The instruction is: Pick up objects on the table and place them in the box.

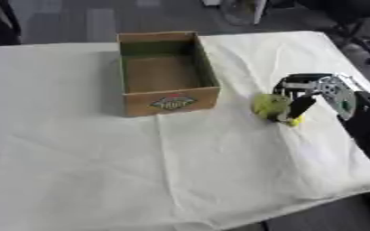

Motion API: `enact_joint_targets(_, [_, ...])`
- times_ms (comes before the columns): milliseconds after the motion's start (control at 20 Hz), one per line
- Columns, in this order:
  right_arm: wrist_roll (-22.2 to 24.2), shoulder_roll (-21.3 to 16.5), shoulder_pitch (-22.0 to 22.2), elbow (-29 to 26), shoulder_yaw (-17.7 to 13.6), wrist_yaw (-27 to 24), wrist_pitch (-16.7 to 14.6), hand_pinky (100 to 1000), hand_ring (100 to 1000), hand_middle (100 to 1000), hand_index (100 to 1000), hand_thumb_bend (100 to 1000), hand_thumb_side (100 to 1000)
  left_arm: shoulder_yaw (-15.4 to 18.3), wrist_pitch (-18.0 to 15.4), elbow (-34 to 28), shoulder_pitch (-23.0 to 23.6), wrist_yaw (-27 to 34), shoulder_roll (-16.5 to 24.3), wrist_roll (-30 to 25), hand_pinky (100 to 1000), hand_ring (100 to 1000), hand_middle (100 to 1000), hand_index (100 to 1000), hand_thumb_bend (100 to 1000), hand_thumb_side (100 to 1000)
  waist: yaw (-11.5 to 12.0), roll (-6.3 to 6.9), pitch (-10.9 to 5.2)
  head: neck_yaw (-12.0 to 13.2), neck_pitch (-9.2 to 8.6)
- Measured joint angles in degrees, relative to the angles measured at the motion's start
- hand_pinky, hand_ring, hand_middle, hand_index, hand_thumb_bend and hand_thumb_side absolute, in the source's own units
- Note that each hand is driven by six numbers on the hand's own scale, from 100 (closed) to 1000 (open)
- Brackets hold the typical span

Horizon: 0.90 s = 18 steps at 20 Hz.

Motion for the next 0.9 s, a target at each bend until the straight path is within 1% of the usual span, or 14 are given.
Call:
enact_joint_targets(50, [-0.32, 0.00, 0.00, 0.00, 0.00, -0.09, 0.09, 439, 428, 457, 554, 315, 392, 0.00, 0.00, 0.00, 0.00, 0.00, 0.00, 0.00, 613, 794, 584, 721, 318, 590, -0.05, -0.01, 0.00, 0.00, 0.00])
enact_joint_targets(250, [-1.07, -0.02, 0.00, -0.09, -0.02, -0.93, 0.41, 376, 368, 398, 492, 230, 373, 0.00, 0.00, 0.00, 0.00, 0.00, 0.00, 0.00, 612, 794, 584, 721, 318, 589, -0.22, -0.12, -0.01, 0.00, 0.00])
enact_joint_targets(300, [-1.17, -0.04, 0.00, -0.20, -0.02, -1.30, 0.49, 370, 364, 394, 488, 198, 369, 0.00, 0.00, 0.00, 0.00, 0.00, 0.00, 0.00, 613, 794, 585, 721, 318, 589, -0.22, -0.16, -0.02, 0.00, 0.00])
enact_joint_targets(350, [-1.27, -0.06, -0.01, -0.46, -0.03, -1.69, 0.57, 360, 357, 388, 483, 143, 363, 0.00, 0.00, 0.00, 0.00, 0.00, 0.00, 0.00, 613, 794, 585, 721, 318, 589, -0.22, -0.20, -0.07, 0.00, 0.00])
enact_joint_targets(450, [-1.61, -0.23, -0.04, -1.25, -0.05, -2.59, 0.82, 351, 351, 383, 480, 108, 355, 0.00, 0.00, 0.00, 0.00, 0.00, 0.00, 0.00, 613, 794, 585, 721, 319, 589, -0.23, -0.29, -0.18, 0.00, 0.00])
enact_joint_targets(700, [-2.22, -1.28, -1.22, -4.13, -0.06, -5.49, 1.16, 327, 336, 369, 472, 100, 331, 0.00, 0.00, 0.00, 0.00, 0.00, 0.00, 0.00, 612, 795, 585, 722, 318, 588, -0.19, -0.36, -0.27, 0.00, 0.00])
enact_joint_targets(900, [-2.09, -1.94, -3.24, -6.14, 0.00, -8.83, 1.17, 317, 330, 365, 471, 100, 314, 0.00, 0.00, 0.00, 0.00, 0.00, 0.00, 0.00, 613, 795, 585, 722, 317, 589, 0.18, -0.43, -0.41, 0.00, 0.00])
